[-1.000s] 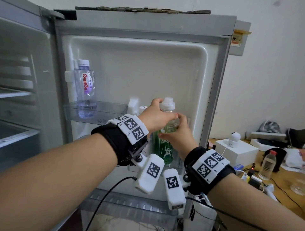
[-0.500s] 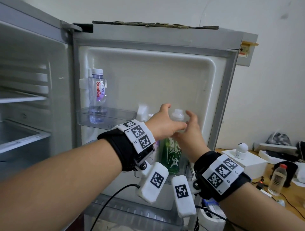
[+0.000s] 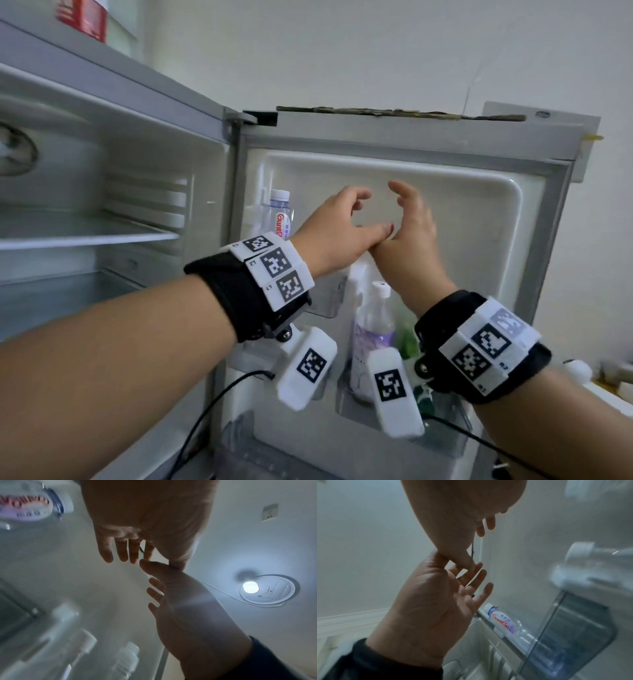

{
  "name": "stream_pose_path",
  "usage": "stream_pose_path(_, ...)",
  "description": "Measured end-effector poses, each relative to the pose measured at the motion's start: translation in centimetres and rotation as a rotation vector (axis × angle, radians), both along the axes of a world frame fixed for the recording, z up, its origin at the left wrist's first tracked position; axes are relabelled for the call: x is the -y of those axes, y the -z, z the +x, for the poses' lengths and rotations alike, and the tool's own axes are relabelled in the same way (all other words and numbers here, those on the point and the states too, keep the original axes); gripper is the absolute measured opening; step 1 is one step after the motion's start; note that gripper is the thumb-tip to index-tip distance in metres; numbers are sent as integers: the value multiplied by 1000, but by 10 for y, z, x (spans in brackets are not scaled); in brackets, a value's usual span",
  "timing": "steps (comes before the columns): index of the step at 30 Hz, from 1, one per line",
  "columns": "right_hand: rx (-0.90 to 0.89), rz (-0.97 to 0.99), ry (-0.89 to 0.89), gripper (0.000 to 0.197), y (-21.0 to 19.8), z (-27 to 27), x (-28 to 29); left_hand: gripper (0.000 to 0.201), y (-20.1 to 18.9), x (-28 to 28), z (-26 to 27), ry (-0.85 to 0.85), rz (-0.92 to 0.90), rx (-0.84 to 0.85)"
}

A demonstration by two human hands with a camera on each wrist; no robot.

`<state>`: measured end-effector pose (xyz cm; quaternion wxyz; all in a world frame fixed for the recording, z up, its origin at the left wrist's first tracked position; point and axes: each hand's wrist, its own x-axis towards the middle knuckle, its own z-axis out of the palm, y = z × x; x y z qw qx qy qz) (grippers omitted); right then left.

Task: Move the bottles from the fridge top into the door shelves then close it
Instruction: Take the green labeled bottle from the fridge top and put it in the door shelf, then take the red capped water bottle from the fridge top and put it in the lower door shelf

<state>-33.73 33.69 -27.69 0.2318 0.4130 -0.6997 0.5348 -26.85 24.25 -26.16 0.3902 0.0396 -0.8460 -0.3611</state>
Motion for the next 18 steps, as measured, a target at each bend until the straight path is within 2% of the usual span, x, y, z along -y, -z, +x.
stream_pose_path(12, -175, -109, -303, 41, -92, 80, 145, 55, -89, 114, 116, -333, -237, -167)
stream_pose_path(18, -197, -136, -303, 26, -145, 116, 196, 53, -136, 161, 168, -457, -251, -227)
